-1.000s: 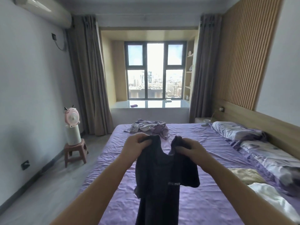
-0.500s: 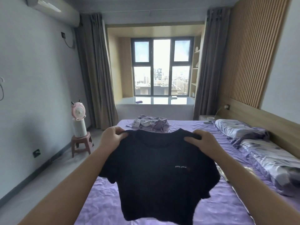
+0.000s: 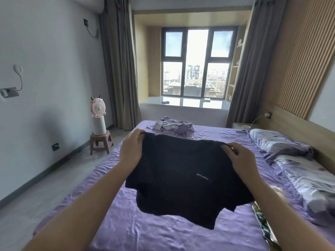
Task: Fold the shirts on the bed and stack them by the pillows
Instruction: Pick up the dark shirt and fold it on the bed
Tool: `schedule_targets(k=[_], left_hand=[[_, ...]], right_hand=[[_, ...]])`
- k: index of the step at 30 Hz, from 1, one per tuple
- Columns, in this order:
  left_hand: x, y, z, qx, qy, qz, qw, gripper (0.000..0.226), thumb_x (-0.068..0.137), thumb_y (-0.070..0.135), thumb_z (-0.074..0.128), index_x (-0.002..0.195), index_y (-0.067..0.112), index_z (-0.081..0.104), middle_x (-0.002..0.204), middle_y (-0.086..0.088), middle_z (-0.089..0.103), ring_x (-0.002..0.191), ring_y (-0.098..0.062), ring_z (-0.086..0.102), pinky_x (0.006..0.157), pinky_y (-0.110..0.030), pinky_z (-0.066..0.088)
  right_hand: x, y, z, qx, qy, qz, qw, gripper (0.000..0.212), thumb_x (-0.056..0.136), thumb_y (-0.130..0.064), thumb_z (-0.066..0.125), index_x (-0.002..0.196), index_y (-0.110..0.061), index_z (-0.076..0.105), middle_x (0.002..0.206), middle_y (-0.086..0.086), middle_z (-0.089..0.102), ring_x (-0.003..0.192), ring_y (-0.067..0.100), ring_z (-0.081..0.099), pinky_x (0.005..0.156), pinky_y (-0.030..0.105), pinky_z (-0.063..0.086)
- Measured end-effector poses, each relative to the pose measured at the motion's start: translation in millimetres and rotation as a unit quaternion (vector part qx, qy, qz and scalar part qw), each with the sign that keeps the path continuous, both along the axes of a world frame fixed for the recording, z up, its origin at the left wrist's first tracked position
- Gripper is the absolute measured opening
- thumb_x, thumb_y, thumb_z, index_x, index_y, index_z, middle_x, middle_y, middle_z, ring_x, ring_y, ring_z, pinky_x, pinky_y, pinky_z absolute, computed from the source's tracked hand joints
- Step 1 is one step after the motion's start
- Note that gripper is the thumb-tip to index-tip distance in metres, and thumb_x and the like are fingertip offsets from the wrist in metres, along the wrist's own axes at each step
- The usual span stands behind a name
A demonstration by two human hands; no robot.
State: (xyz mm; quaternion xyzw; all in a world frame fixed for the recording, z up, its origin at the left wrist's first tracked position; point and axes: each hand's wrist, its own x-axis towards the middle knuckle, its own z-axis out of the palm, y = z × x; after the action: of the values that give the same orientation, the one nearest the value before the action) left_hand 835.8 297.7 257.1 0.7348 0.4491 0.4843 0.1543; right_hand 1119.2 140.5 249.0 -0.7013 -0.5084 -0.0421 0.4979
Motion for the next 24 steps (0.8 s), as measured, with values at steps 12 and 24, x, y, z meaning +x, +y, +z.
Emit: schedule_targets(k=[12, 24], left_hand=[[31.0, 80.3, -38.3, 0.015, 0.124, -0.031, 0.992, 0.020, 0.092, 0.028, 0.059, 0.099, 0.011, 0.066, 0.094, -0.006, 0.070, 0.088, -0.024, 0.063, 0.075, -0.030, 0.042], [110.1, 275.3, -252.7, -0.186, 0.202, -0.097, 0.957, 0.012, 0.093, 0.017, 0.056, 0.089, 0.006, 0.060, 0.087, -0.008, 0.064, 0.083, -0.025, 0.059, 0.067, -0.027, 0.033]], right_hand=[[55.5, 66.6, -40.5, -0.097, -0.004, -0.001, 0.995, 0.015, 0.082, -0.032, 0.069, 0.078, -0.017, 0.070, 0.067, -0.006, 0.063, 0.069, 0.013, 0.058, 0.062, 0.022, 0.030], [95.0, 253.2, -237.1, -0.304, 0.084, -0.024, 0.949, 0.017, 0.092, -0.018, 0.057, 0.101, -0.007, 0.066, 0.101, 0.010, 0.069, 0.097, 0.028, 0.061, 0.077, 0.031, 0.037]])
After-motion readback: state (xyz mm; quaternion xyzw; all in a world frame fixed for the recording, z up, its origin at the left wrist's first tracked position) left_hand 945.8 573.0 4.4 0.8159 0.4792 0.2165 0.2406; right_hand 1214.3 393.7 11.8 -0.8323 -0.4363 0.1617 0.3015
